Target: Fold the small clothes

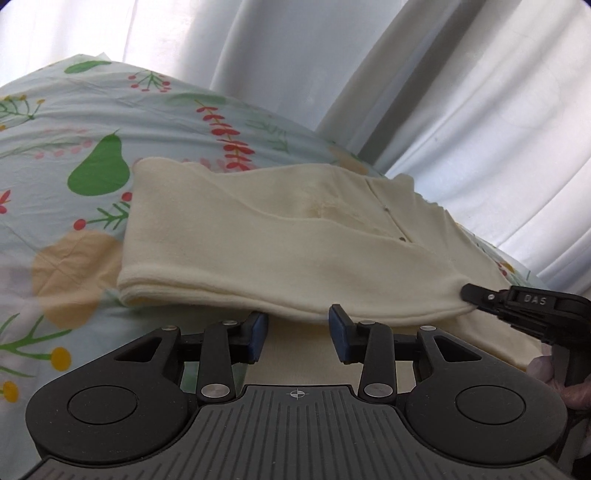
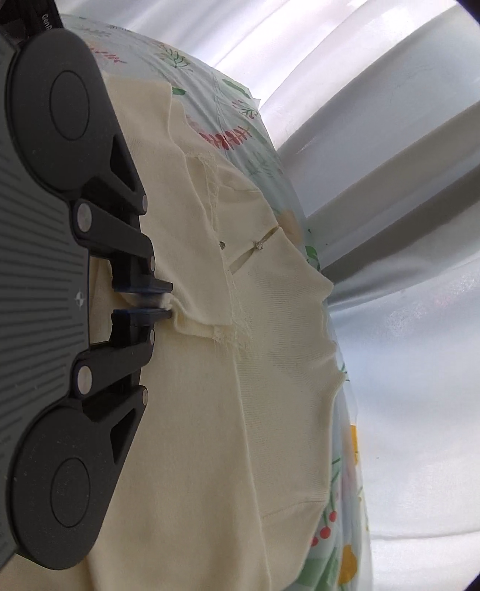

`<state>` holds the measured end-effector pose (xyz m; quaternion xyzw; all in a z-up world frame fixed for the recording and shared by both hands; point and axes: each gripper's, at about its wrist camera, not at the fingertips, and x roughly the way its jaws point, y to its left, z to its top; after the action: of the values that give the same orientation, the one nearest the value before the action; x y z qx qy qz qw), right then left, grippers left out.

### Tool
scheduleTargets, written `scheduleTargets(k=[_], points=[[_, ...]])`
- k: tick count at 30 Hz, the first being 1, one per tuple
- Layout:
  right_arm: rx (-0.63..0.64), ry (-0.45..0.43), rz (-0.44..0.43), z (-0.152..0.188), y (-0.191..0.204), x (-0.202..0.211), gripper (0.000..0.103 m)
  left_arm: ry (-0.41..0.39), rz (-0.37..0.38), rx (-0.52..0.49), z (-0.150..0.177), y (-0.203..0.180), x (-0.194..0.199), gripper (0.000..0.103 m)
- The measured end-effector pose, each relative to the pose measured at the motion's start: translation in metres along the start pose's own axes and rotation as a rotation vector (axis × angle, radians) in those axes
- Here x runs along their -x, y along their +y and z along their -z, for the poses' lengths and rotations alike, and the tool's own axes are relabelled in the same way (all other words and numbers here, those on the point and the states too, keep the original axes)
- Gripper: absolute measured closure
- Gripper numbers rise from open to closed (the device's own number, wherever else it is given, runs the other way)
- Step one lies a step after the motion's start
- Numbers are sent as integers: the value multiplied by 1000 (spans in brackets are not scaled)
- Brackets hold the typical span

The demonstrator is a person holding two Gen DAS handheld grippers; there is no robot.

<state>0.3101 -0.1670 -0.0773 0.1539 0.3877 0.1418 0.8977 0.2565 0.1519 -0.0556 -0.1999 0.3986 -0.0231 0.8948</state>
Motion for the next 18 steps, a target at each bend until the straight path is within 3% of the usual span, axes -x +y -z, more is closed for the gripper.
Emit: scheduleTargets(k=[3,6,12,17,18], points=[[-36,-128,80,-7,-11,28,97,-4,-22,-3,-6,1,-3,61],[-38,-194,200,-6,-30,51,97,-18,-45,-5,-13,1,-9,61],[-119,-99,242,8,-78,54,97,-23,-46,-1,-24,-5,-20,62],[-225,-42,167,15,-99,47,92,-19,-39,-20,-31,-10,-24,62],[-247,-44,147,14,-102,44,86,-17,-40,-24,-32,-10,-25,62]])
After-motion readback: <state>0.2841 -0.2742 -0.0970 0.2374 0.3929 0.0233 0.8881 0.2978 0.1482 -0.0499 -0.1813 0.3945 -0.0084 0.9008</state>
